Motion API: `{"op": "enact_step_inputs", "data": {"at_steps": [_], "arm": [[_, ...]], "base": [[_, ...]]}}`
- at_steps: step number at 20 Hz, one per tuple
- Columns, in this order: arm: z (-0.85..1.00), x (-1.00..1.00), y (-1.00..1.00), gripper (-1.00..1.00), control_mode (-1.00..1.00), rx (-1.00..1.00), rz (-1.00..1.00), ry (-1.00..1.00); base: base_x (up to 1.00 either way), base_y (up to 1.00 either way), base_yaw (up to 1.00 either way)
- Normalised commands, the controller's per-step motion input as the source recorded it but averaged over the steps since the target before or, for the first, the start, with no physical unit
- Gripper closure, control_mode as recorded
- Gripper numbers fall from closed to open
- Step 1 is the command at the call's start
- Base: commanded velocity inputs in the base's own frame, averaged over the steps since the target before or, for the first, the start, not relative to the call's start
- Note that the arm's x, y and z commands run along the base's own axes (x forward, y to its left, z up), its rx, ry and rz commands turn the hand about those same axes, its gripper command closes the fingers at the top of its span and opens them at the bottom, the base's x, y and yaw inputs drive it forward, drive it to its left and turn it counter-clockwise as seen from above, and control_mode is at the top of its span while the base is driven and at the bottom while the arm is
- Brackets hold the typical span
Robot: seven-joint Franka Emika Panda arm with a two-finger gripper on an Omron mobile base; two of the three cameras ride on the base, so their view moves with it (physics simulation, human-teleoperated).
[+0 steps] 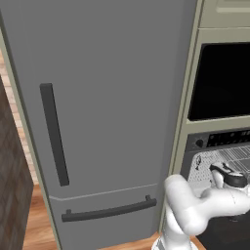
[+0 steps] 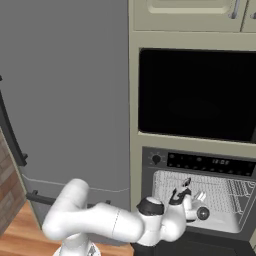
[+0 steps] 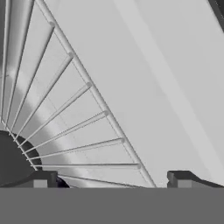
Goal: Take the fish from the oven and place it on the plate on the counter.
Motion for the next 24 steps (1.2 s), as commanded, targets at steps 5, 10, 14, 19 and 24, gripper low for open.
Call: {"op": "enact_step_inputs", "data": {"at_steps": [5, 10, 14, 19, 24], "arm": [[-1.00, -0.03, 0.00, -1.00, -1.00, 0.01, 0.04, 0.00], [-1.00, -0.26, 0.01, -1.00, -1.00, 0.13, 0.00, 0.00], [-1.00, -0.70, 0.00, -1.00, -1.00, 0.15, 0.00, 0.00], [-1.00, -0.85, 0.01, -1.00, -1.00, 0.20, 0.00, 0.00], [-1.00, -1.00, 0.19, 1.00, -1.00, 0.20, 0.00, 0.00]], "base": [[0.00, 0.00, 0.00], [0.00, 0.00, 0.00], [0.00, 0.00, 0.00], [0.00, 0.00, 0.00], [0.00, 0.00, 0.00]]}}
